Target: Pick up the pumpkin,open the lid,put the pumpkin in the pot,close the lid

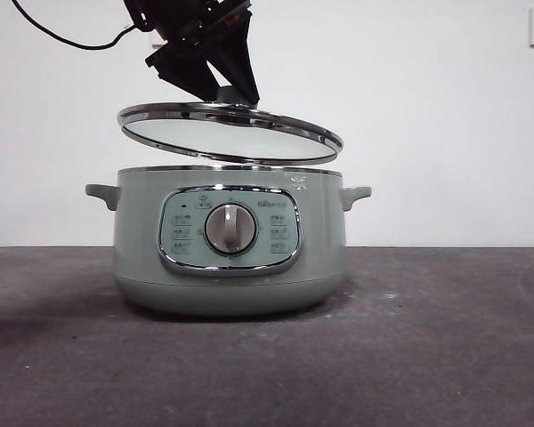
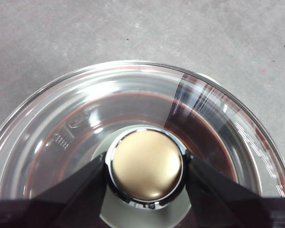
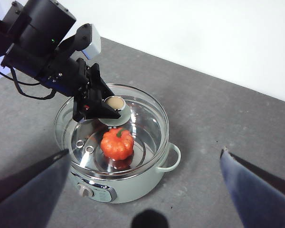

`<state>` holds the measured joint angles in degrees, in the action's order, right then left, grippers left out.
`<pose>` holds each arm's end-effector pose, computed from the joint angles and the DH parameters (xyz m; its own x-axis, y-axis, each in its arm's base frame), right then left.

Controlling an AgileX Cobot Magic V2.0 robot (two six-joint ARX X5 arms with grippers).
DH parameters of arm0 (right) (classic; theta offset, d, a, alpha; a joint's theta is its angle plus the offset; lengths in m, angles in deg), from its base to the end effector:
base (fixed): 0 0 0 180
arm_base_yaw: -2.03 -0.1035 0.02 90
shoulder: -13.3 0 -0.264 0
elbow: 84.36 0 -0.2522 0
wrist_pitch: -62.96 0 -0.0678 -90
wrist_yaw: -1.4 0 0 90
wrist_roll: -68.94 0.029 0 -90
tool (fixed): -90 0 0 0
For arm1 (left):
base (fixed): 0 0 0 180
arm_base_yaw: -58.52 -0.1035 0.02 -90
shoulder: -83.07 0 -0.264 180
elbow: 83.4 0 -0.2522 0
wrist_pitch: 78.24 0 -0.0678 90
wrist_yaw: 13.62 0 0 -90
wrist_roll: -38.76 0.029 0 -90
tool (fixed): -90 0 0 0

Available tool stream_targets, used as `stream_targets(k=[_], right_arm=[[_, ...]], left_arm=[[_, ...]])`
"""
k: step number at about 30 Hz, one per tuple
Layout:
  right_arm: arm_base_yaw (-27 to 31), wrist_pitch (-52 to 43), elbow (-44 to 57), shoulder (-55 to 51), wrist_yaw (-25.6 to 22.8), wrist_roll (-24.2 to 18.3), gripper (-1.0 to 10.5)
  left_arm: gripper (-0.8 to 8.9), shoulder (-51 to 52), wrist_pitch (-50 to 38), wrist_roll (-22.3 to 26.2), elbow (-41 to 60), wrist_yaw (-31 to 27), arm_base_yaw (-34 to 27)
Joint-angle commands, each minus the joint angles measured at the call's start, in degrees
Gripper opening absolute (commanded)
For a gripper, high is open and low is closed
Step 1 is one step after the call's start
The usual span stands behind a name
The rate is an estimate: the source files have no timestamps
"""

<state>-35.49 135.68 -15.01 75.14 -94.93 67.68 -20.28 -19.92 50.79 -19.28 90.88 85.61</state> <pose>0.1208 0.0887 0.4869 0.7878 0.4659 -0.4028 -0.5323 0.8441 -0.0648 0.3475 -0.1859 0.3464 0.4870 -0.5303 -0.6940 0.7162 0.6972 -0.0302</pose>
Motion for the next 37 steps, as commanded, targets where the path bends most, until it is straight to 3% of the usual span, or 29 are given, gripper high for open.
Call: stream_targets(k=[1, 25, 26, 29, 30, 37], right_arm=[[-0.04, -0.2, -0.02, -0.09, -0.22, -0.33, 6.0], [-0.04, -0.15, -0.02, -0.02, -0.07, -0.77, 6.0], [-0.04, -0.15, -0.02, -0.02, -0.07, -0.77, 6.0], [-0.04, 0.31, -0.02, -0.02, 0.0, -0.74, 6.0], [-0.04, 0.59, -0.02, -0.02, 0.02, -0.74, 6.0], [-0.07, 3.85, -0.02, 0.02, 0.37, -0.7, 6.0]], left_arm=[[-0.08, -0.79, -1.11, 1.33, -0.52, 0.57, -0.22], [0.23, -2.56, -0.83, 1.53, 5.49, 0.52, -1.27], [0.93, -2.56, -0.79, 1.49, 5.49, 0.5, -1.27], [5.18, -2.51, -0.79, 0.57, 5.49, 0.48, -1.29], [5.98, -2.51, -0.76, -0.07, 5.49, 0.48, -1.29], [6.1, -1.07, 0.79, -0.26, 5.44, 0.52, -1.29]])
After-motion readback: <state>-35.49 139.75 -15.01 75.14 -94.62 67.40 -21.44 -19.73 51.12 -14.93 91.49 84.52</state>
